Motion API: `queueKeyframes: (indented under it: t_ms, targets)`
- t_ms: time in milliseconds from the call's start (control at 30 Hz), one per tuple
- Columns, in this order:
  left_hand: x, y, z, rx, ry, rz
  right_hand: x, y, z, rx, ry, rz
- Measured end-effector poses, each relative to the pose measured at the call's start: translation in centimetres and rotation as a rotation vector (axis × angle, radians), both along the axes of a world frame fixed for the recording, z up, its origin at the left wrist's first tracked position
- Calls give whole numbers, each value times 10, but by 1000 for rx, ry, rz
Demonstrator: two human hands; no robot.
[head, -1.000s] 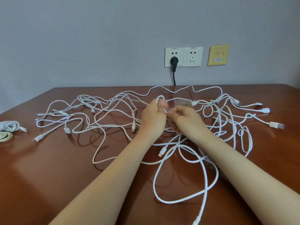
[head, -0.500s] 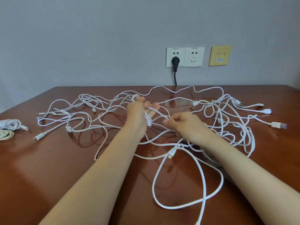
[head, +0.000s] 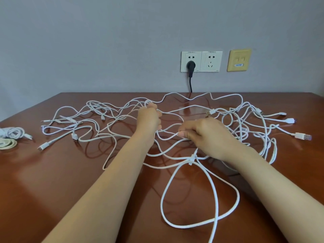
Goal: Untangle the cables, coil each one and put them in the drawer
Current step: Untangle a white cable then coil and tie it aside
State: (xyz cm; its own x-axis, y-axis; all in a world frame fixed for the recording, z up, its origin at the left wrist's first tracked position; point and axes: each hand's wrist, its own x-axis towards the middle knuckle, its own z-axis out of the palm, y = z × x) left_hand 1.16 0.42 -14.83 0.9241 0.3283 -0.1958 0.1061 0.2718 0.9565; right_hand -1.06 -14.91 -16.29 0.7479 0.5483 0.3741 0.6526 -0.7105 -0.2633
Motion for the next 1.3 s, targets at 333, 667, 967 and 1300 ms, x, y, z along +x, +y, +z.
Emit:
queueKeyframes:
  t_ms: [333,667,967,1300]
  targets:
    - [-21,-35,-2,361,51,-299,1,4,-2,251,-78,-14]
    - [-30,-38,-5,332,-41,-560,4,2,0,356,-32,-190]
    - [-32,-36,-11,420,-123,-685,11,-5,8,580,54,-353]
    - [-32,-38,-13,418,-228,-638,12,-4,7,777,192,-225]
